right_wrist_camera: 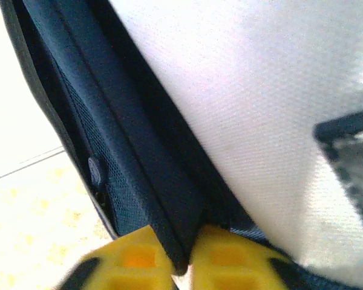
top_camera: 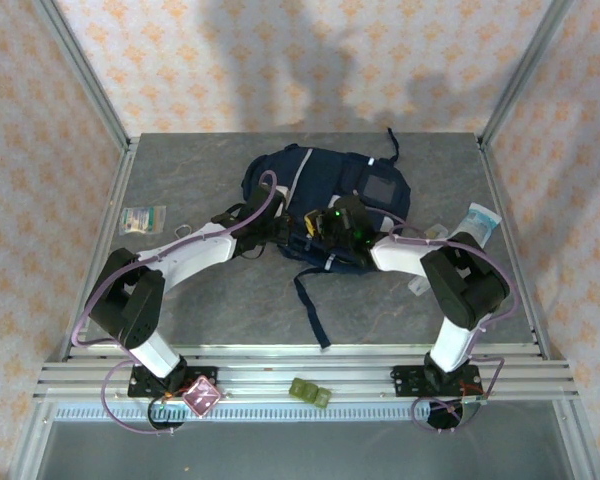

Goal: Pack the student bag

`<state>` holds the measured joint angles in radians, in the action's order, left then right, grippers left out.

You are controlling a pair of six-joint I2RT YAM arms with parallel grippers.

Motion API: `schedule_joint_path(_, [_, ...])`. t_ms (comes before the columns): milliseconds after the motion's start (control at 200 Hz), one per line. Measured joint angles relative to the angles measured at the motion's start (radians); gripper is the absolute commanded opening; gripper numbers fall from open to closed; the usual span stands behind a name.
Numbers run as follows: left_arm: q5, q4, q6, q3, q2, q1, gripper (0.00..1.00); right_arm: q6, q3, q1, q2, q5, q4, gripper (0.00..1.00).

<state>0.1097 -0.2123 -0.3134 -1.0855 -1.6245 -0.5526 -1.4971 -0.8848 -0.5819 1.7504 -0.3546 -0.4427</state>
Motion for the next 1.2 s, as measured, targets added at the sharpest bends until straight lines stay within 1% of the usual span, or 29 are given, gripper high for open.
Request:
schedule_joint_path(65, [-0.029, 0.0, 0.0, 0.0, 0.0, -0.004, 0.0, -0.003, 0.005, 0.002, 0.0, 0.01, -0.004, 0.0])
schedule_joint_path(165, [-0.104, -0.005, 0.002, -0.005, -0.003, -0.007, 0.0, 0.01, 0.027, 0.003, -0.005, 0.018, -0.024, 0.0])
schedule_joint_path(265, [-0.153, -0.008, 0.002, -0.013, -0.019, 0.008, 0.0, 0.039, 0.063, 0.01, -0.032, 0.024, -0.039, 0.0])
schedule_joint_path(425, [-0.225, -0.004, 0.002, -0.008, -0.032, 0.095, 0.0, 0.085, 0.139, 0.03, -0.1, 0.026, -0.043, 0.0])
schedule_joint_path(501, [-0.243, 0.0, 0.003, -0.005, -0.032, 0.13, 0.0, 0.105, 0.153, 0.036, -0.113, 0.024, -0.04, 0.0])
schedule_joint_path(561, [-0.239, 0.0, 0.007, -0.005, -0.032, 0.14, 0.0, 0.127, 0.152, 0.041, -0.114, 0.014, -0.037, 0.0])
schedule_joint_path(626, [-0.206, 0.011, 0.012, -0.005, -0.031, 0.137, 0.22, 0.157, 0.149, 0.043, -0.114, 0.003, -0.029, 0.0])
schedule_joint_path(651, [-0.194, 0.017, 0.021, -0.002, -0.029, 0.133, 0.28, 0.169, 0.145, 0.045, -0.114, -0.001, -0.024, 0.0])
schedule_joint_path(726, [-0.139, 0.034, 0.027, 0.011, -0.01, 0.114, 0.42, 0.205, 0.127, 0.049, -0.115, -0.013, 0.002, 0.0])
schedule_joint_path(796, [-0.082, 0.054, 0.033, 0.022, 0.018, 0.084, 0.5, 0.232, 0.107, 0.052, -0.119, -0.019, 0.036, 0.0])
schedule_joint_path(891, [-0.008, 0.086, 0.049, 0.037, 0.054, 0.042, 0.54, 0.264, 0.078, 0.054, -0.128, -0.024, 0.084, 0.0])
schedule_joint_path(976, [0.024, 0.106, 0.055, 0.038, 0.052, 0.012, 0.56, 0.279, 0.065, 0.056, -0.132, -0.028, 0.105, 0.0])
schedule_joint_path(1081, [0.02, 0.108, 0.063, 0.038, 0.027, -0.005, 0.58, 0.288, 0.064, 0.057, -0.132, -0.034, 0.114, 0.0])
schedule_joint_path(1201, [-0.034, 0.095, 0.09, 0.032, -0.02, -0.025, 0.58, 0.291, 0.064, 0.058, -0.133, -0.036, 0.114, 0.0])
